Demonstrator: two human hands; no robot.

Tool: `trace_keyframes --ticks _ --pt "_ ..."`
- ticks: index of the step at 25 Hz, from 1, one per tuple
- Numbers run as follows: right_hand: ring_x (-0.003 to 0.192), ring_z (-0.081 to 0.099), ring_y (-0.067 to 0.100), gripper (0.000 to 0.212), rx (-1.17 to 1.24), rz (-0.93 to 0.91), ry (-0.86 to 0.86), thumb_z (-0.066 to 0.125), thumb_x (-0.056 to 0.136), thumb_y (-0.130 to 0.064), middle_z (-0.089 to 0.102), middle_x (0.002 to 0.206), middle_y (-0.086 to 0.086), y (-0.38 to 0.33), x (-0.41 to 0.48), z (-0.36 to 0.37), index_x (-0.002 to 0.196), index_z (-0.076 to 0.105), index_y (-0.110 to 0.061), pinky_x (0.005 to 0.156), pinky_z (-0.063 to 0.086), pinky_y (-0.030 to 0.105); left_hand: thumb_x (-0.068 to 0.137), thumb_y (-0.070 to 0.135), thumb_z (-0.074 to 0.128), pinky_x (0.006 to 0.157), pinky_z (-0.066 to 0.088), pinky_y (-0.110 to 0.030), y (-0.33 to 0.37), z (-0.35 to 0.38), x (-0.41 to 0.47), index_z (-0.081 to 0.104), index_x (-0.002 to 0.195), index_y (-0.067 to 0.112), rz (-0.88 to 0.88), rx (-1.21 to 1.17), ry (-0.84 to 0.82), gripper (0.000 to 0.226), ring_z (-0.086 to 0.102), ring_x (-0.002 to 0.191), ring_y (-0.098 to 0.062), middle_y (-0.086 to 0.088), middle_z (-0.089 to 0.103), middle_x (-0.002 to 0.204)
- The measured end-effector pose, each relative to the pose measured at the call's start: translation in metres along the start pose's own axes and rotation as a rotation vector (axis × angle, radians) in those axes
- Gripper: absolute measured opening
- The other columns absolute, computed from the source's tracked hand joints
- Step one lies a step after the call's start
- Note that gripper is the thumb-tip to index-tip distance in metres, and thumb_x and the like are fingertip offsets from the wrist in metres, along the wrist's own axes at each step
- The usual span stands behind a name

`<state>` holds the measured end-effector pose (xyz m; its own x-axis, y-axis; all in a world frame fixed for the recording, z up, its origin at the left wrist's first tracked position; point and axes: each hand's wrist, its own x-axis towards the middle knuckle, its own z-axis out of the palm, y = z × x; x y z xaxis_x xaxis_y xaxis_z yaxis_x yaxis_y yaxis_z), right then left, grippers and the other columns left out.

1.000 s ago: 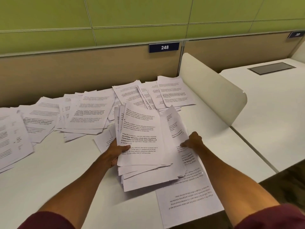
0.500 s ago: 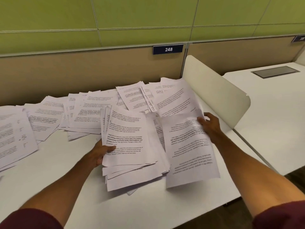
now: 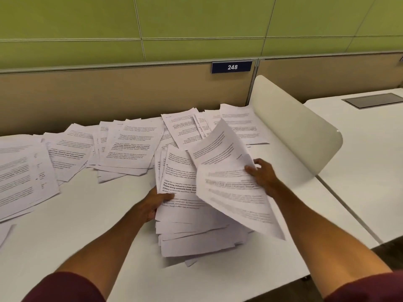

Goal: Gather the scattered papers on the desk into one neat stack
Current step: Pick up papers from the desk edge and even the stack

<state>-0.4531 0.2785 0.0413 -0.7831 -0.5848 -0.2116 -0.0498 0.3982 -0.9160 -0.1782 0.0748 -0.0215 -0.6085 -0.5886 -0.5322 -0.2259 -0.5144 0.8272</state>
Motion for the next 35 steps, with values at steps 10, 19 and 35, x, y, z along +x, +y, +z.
trace_keyframes --ticks 10,19,35 --pt "0.112 0.06 0.039 0.043 -0.477 -0.016 -0.339 0.047 0.101 -0.035 0.066 0.115 0.023 0.004 -0.019 0.074 0.105 0.064 0.004 0.099 0.045 0.046 0.078 -0.014 0.068 0.086 0.054 -0.049 0.001 0.01 -0.005 0.049 0.135 0.006 0.026 0.066 -0.03 0.063 0.065 0.103 -0.036 -0.02 0.063 0.126" --pt "0.139 0.029 0.035 0.098 -0.823 0.239 -0.09 0.079 0.07 -0.056 0.033 0.144 0.017 0.003 -0.004 0.081 0.142 0.034 -0.007 0.109 0.032 0.053 0.081 -0.013 0.062 0.094 0.047 -0.054 0.012 -0.07 -0.018 0.054 0.129 0.001 0.104 -0.117 0.145 0.05 0.064 0.101 -0.038 -0.023 0.063 0.122" --pt "0.126 0.051 0.037 0.088 -0.64 0.246 -0.057 0.087 0.07 -0.027 0.05 0.134 0.018 -0.023 -0.017 0.169 0.134 0.033 -0.004 0.101 0.046 0.047 0.077 -0.009 0.07 0.07 0.058 -0.046 0.005 -0.19 -0.067 0.056 0.125 0.003 -0.027 -0.006 0.29 0.051 0.07 0.085 -0.036 -0.02 0.07 0.103"
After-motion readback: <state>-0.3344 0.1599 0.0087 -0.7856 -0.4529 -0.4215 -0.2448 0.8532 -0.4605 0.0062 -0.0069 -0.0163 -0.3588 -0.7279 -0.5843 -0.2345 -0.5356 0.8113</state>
